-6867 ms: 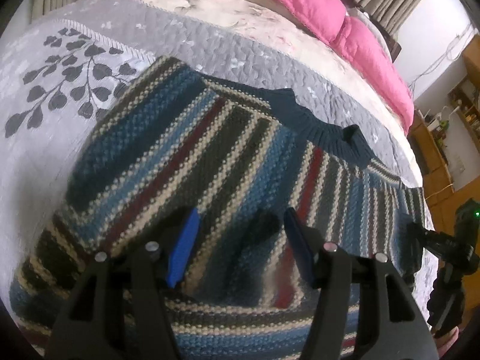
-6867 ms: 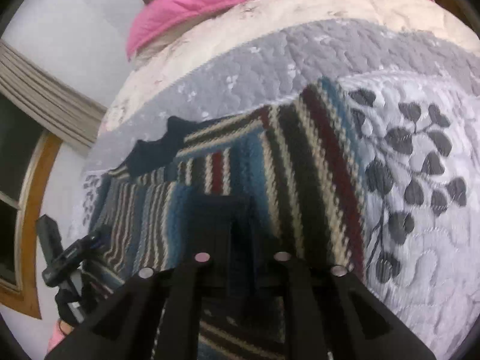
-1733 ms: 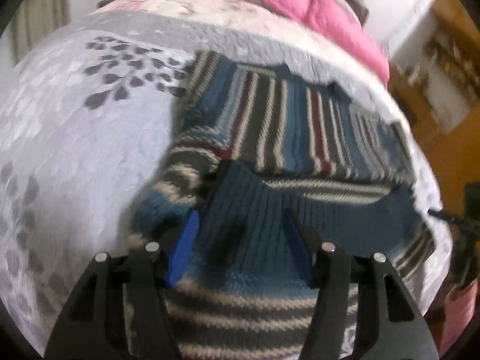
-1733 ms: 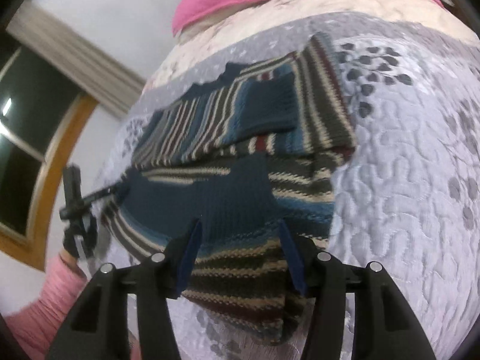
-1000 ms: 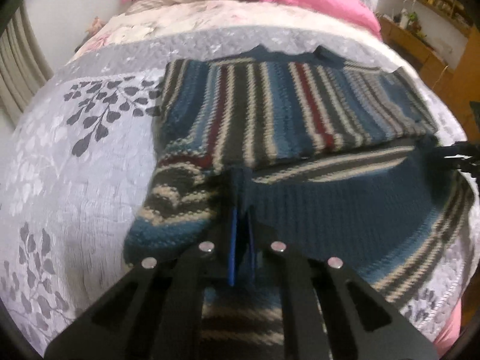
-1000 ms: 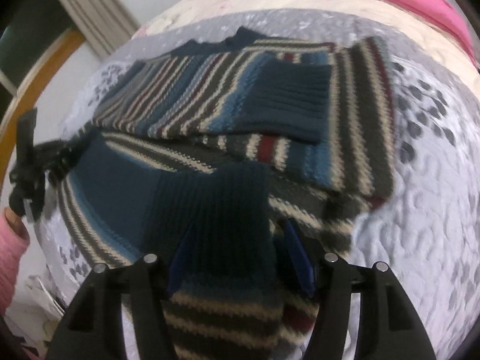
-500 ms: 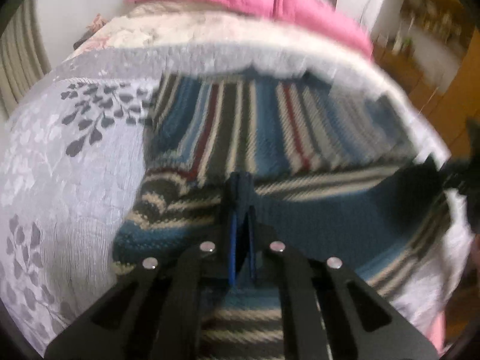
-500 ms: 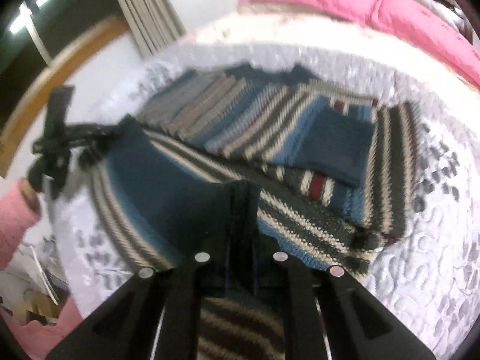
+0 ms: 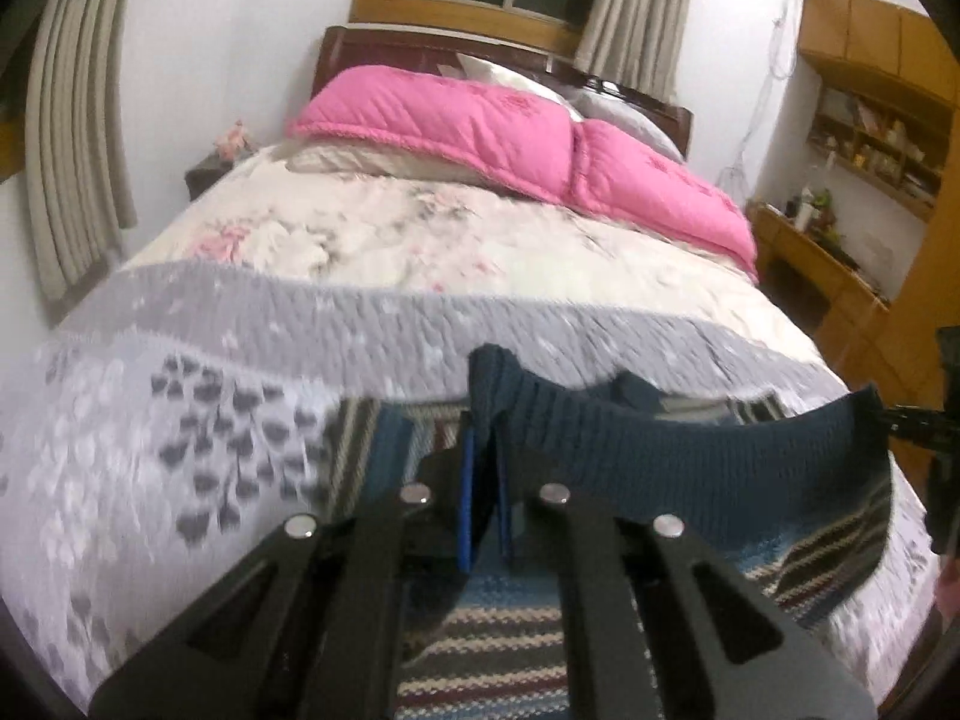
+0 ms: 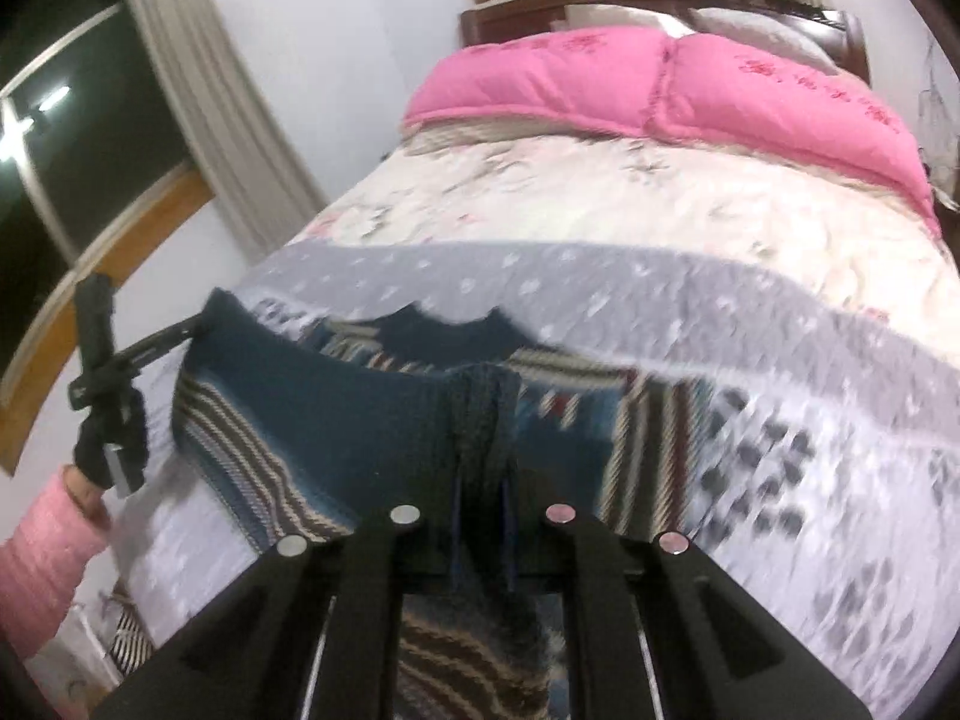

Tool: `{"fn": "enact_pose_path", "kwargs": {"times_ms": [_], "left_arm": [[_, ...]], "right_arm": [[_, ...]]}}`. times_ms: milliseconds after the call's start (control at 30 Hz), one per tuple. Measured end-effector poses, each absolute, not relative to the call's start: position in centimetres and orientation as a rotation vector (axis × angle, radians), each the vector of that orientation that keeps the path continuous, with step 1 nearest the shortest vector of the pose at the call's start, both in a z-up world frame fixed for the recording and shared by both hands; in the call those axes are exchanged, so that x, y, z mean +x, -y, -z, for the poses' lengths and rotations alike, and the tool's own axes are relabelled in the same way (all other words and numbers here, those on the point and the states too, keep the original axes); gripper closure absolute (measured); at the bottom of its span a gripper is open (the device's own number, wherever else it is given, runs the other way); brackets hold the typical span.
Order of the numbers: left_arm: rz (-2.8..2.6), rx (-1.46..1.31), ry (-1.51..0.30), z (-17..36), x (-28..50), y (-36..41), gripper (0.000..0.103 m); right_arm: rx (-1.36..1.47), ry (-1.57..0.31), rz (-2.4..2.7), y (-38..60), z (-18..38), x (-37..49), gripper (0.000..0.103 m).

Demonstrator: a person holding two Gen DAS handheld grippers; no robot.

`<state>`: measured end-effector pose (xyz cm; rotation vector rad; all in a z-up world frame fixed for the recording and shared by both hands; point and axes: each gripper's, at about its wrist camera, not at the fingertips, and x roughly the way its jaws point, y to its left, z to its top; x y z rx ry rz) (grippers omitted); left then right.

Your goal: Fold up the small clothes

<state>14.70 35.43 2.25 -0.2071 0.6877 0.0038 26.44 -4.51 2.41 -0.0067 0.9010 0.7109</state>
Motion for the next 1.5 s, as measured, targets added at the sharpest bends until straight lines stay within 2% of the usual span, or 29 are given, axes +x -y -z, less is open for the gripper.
{"fn": "enact_pose_path", "kwargs": {"times_ms": [200, 433, 533, 700, 733, 767, 833, 900, 967, 1200, 1433, 1500], "left_arm": [[-0.065, -0.205, -0.714, -0.8, 21.2, -36.5, 0.098], [-0.101, -0.212, -0.869, 5.7, 26.8, -37.2, 0.098], [-0.117, -0.235, -0.924, 8.5, 27.8, -37.7, 0.097], [-0.132, -0.259, -0.956, 11.0, 28.3, -37.9, 0.096], [-0.132, -0.264, -0.958, 11.0, 28.3, -37.9, 0.095], [-0.127, -0.275, -0.96, 10.8, 28.2, -38.0, 0.094], [-0.116, -0.313, -0.959, 10.0, 27.7, -38.4, 0.09], [-0.122, -0.342, -0.94, 8.9, 26.9, -38.9, 0.076], [-0.132, -0.361, -0.907, 7.3, 25.2, -39.4, 0.07], [-0.034, -0.305, -0.889, 4.2, 18.2, -36.8, 0.062], [0.074, -0.259, -0.931, 4.9, 12.4, -31.7, 0.056], [0.086, -0.253, -0.949, 5.7, 12.1, -31.0, 0.056]], "right_arm": [[0.013, -0.933, -0.628, 3.2, -1.0, 33.2, 0.093], [0.002, -1.068, -0.527, 1.7, 6.1, 39.2, 0.093], [0.022, -1.131, -0.5, 1.8, 9.6, 40.5, 0.093], [0.078, -1.145, -0.504, 2.6, 11.5, 40.9, 0.09], [0.079, -1.149, -0.506, 2.8, 11.4, 41.0, 0.087], [0.077, -1.151, -0.506, 2.8, 11.1, 40.9, 0.08], [0.061, -1.139, -0.504, 3.5, 10.1, 40.1, 0.075], [0.059, -1.109, -0.512, 4.6, 8.5, 38.8, 0.064], [0.079, -1.089, -0.525, 6.1, 7.0, 37.0, 0.057], [0.065, -1.149, -0.594, 9.2, 5.7, 28.0, 0.056], [0.076, -1.227, -0.645, 9.8, 7.9, 21.6, 0.056], [0.048, -1.231, -0.643, 9.3, 8.6, 21.0, 0.067]]}}
